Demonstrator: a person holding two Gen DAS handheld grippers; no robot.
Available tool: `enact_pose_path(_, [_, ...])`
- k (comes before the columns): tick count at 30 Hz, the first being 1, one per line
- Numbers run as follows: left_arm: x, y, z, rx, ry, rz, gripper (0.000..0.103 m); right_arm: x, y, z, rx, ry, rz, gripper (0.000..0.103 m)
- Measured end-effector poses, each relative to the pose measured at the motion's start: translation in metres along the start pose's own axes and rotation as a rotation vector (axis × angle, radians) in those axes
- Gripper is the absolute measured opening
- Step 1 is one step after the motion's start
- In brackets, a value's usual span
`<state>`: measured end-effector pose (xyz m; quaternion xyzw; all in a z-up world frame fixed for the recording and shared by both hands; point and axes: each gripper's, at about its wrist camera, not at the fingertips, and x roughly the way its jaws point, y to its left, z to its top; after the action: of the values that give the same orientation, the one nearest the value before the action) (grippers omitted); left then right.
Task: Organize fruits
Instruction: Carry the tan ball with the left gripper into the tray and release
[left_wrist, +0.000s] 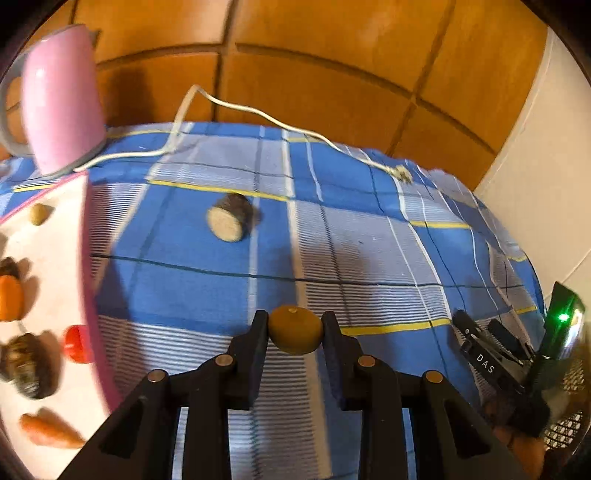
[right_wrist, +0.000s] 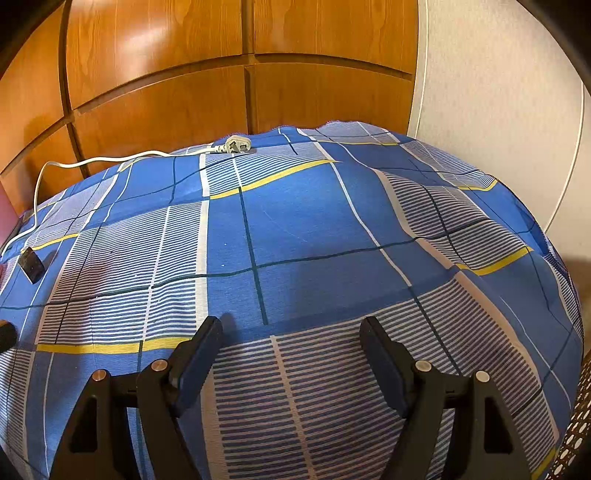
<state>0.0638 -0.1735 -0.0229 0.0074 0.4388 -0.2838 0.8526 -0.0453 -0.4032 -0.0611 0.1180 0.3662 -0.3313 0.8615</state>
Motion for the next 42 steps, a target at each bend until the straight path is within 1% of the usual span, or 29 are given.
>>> enact_pose_path(2, [-0.01,0.012,0.001,-0.029,-0.017,0.022,0.029,0.0,0.0,0.0,0.0,0.0,0.0,0.078])
enact_pose_path(8, [-0.047,0.053,0.001,-0.125,-0.113,0.078,0.029,0.0,0.0,0.0,0.0,0.0,0.0,0.078])
enact_pose_path(12, [-0.063,0.091,0.0,-0.211,-0.154,0.151,0.029,0.0,0.0,0.0,0.0,0.0,0.0,0.078])
enact_pose_path(14, [-0.069,0.111,0.002,-0.26,-0.17,0.175,0.029,0.0,0.0,0.0,0.0,0.0,0.0,0.078])
enact_pose_path(17, [-0.078,0.144,0.004,-0.357,-0.19,0.191,0.029,0.0,0.0,0.0,0.0,0.0,0.0,0.078])
enact_pose_path(21, [-0.089,0.176,0.004,-0.437,-0.216,0.215,0.029,0.0,0.001,0.0,0.0,0.0,0.0,0.078])
enact_pose_path(26, [-0.091,0.196,0.014,-0.464,-0.217,0.217,0.029,-0.001,0.0,0.0,-0.002,0.0,-0.002,0.078])
enact_pose_path(30, [-0.082,0.195,0.023,-0.428,-0.214,0.233,0.029,-0.001,0.0,0.0,-0.002,0.0,-0.002,0.078])
enact_pose_path(31, [-0.079,0.195,0.025,-0.418,-0.207,0.237,0.031,-0.001,0.0,0.0,-0.001,0.0,-0.002,0.078])
enact_pose_path(32, [-0.076,0.193,0.025,-0.407,-0.195,0.239,0.033,-0.001,0.0,0.0,-0.002,0.0,-0.002,0.078])
enact_pose_path(34, [-0.074,0.187,0.022,-0.381,-0.198,0.261,0.051,-0.001,0.0,0.0,-0.002,0.0,-0.002,0.078])
enact_pose_path(37, [-0.075,0.178,0.015,-0.349,-0.203,0.283,0.051,-0.001,0.0,0.0,-0.002,-0.001,-0.002,0.078])
enact_pose_path(40, [-0.077,0.175,0.008,-0.355,-0.184,0.304,0.053,-0.001,0.0,0.0,-0.002,-0.001,-0.003,0.078])
enact_pose_path(41, [-0.079,0.174,0.005,-0.358,-0.182,0.32,0.056,-0.001,0.0,0.0,-0.002,-0.001,-0.002,0.078])
enact_pose_path(42, [-0.083,0.172,0.001,-0.364,-0.186,0.344,0.063,-0.001,0.0,0.0,-0.002,-0.001,-0.002,0.078])
